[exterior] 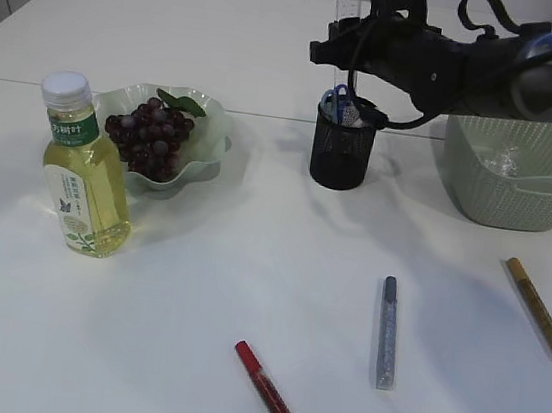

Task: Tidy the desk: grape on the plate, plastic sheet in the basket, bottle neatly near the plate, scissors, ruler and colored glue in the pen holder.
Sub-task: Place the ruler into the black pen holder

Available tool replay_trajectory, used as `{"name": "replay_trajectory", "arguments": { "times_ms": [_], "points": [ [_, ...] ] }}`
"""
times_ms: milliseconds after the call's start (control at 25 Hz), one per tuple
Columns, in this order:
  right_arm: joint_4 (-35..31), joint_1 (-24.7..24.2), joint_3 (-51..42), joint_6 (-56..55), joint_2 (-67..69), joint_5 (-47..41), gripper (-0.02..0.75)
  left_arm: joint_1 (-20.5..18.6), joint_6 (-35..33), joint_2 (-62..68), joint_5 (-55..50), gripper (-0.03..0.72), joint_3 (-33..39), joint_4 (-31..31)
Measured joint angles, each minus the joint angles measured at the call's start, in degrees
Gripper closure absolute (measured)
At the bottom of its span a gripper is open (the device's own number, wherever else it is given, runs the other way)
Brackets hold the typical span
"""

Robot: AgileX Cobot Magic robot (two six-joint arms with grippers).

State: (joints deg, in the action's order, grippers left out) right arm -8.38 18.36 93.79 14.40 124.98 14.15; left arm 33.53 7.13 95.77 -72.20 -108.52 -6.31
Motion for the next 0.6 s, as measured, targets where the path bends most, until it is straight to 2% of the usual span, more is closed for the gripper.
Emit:
{"name": "replay_trajectory", "arguments": {
  "times_ms": [600],
  "points": [
    [0.00, 0.00, 0.09, 0.26, 0.74, -1.65, 0.446, 0.00, 0.00, 0.00, 0.00, 0.389, 0.00, -0.73]
  ]
}}
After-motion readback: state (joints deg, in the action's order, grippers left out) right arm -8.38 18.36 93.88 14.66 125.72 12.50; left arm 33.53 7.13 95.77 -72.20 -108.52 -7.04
